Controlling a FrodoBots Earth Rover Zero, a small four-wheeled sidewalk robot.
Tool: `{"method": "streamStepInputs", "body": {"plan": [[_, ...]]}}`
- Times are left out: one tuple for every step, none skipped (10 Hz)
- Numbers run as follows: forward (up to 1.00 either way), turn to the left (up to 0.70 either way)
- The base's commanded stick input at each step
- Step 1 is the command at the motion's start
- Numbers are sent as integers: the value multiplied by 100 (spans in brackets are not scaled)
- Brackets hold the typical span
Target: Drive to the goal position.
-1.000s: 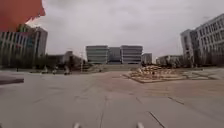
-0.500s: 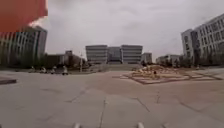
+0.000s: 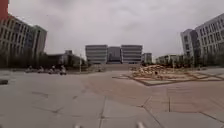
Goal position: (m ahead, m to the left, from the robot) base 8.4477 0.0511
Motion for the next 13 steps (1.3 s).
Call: {"method": "streamStepInputs", "body": {"plan": [[85, 0], [85, 0], [85, 0], [85, 0], [85, 0], [85, 0], [85, 0], [85, 4], [85, 29], [85, 32], [85, 9], [85, 0], [85, 0]]}}
